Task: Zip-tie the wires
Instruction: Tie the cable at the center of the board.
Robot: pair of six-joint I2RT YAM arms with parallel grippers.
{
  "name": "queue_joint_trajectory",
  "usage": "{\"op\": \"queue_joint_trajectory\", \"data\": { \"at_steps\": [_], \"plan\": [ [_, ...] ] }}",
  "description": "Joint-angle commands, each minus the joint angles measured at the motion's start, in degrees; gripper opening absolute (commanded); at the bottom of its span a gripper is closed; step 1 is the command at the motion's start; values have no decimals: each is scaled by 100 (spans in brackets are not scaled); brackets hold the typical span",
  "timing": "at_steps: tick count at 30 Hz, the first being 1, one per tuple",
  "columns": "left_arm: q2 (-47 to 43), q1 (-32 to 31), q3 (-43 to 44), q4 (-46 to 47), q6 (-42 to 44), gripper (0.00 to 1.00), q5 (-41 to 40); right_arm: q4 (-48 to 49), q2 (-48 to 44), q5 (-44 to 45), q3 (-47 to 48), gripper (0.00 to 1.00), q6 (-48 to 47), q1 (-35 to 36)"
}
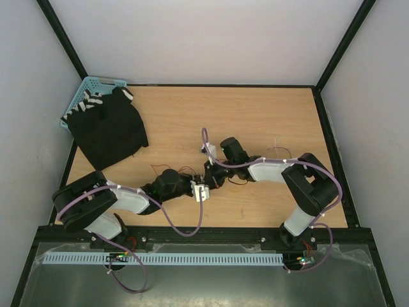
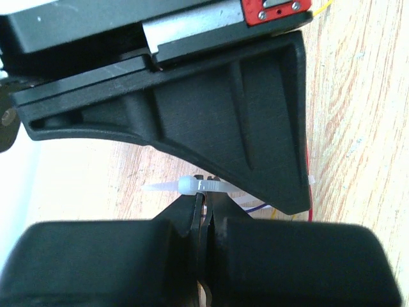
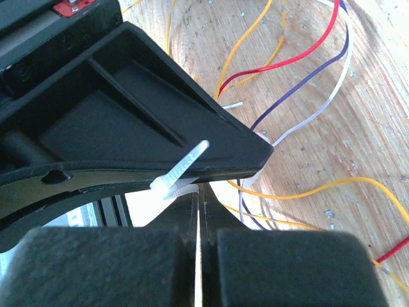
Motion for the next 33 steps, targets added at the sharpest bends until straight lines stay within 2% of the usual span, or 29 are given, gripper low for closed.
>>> {"op": "queue_joint_trajectory", "data": {
  "at_steps": [1,19,23,27,33],
  "plan": [
    [109,-134,-60,-78,62,0,143,88,91,-47,331,0,-56,-53],
    [419,-232,37,-82,130,0,20,-19,113,-248,516,0,9,-176],
    [441,-178,102,-83,-214,0,-47,19,51,-349,449,0,87,-177],
    [291,93,115,-85,-818,0,269,57,-14,-372,206,0,59,-176],
    [238,238,135,-84,-1062,0,513,368,-19,-487,-74,0,180,-176]
  ]
}}
